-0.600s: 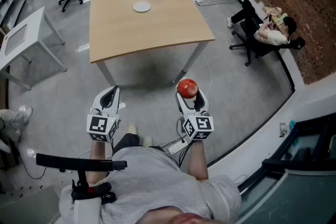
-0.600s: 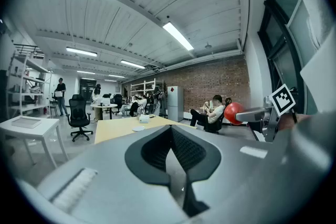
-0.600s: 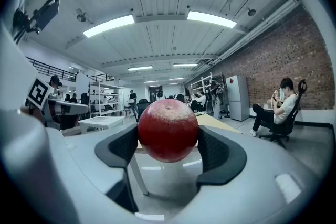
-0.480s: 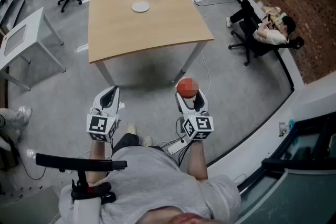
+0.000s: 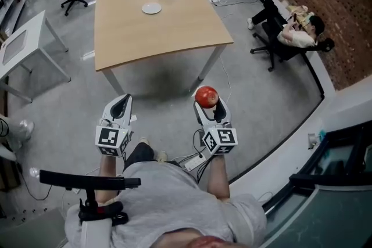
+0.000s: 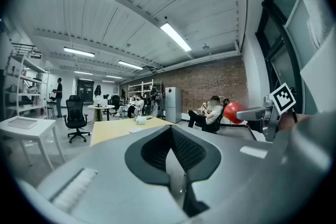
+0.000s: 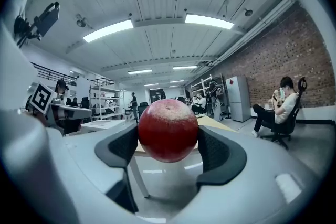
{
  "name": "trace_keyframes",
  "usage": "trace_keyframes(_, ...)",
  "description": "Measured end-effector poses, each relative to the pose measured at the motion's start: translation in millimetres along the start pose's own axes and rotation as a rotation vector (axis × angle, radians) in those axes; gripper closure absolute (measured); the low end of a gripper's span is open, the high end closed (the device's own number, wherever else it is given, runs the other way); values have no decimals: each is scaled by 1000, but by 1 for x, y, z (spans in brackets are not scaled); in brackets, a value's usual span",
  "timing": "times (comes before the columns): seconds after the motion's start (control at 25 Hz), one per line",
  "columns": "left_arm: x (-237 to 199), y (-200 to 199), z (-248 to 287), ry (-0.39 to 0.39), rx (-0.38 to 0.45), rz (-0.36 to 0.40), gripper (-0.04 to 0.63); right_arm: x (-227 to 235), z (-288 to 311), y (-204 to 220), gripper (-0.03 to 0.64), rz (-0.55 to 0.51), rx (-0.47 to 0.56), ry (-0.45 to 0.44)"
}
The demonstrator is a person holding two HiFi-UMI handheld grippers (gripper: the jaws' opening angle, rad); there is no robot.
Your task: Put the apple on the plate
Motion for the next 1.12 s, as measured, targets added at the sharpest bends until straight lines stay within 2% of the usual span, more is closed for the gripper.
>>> trace_keyframes(0.52, 6, 18, 40, 24, -15, -24, 575, 29, 12, 7, 256, -27, -27, 18)
trace_keyframes(1.12, -45, 28, 165, 60, -17, -28, 575, 77, 116, 12, 256, -35, -31, 34)
Point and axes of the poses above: the fingertips, and each gripper's own axes: z forward along the fingers, x to its right, y out of its underside, the point moved 9 cm from there along -z, backward along the fingers, and after that the axes turned 14 degrees about x, right-handed, at the moved point
